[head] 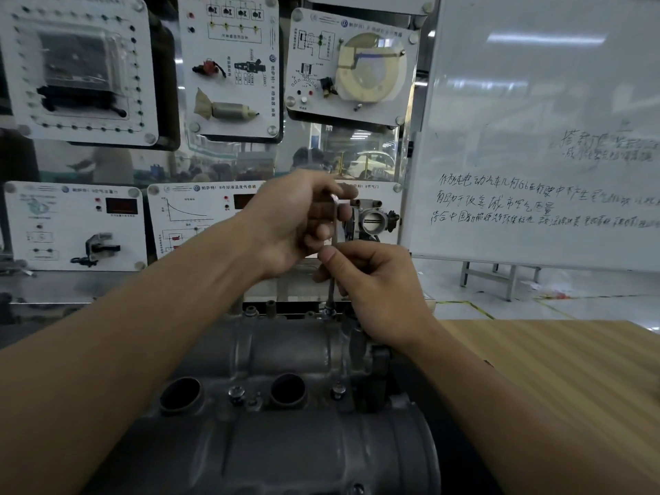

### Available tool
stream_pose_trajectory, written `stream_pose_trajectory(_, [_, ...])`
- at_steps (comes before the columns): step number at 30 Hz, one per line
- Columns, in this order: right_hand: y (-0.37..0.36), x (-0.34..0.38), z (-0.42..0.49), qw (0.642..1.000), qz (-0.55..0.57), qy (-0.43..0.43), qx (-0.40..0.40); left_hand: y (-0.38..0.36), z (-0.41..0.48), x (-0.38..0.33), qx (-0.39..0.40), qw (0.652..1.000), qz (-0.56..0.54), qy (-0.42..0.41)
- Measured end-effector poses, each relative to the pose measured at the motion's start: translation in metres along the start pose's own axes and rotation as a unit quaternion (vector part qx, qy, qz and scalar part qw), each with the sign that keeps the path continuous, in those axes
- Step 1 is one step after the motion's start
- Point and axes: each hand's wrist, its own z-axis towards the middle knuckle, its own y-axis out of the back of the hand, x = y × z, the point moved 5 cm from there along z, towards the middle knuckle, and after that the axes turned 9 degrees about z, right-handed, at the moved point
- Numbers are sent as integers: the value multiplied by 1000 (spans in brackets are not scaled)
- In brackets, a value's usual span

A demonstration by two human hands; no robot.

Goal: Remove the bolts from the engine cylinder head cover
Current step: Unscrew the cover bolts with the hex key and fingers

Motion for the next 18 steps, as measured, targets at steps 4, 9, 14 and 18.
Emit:
stream_pose_trajectory(4, [3, -3, 1, 1000, 19, -3, -20, 5, -6, 0, 132, 989, -69, -4])
stream_pose_trajectory(9, [2, -4, 1, 999, 27, -13, -18, 9, -12, -1, 221, 969, -104, -16])
stream_pose_trajectory(14, [3, -4, 1, 1000, 16, -7, -18, 12, -14, -1, 247, 961, -119, -14])
stream_pose_trajectory(18, [1, -3, 1, 1000, 15, 0, -8, 7, -11, -1, 187, 981, -23, -54])
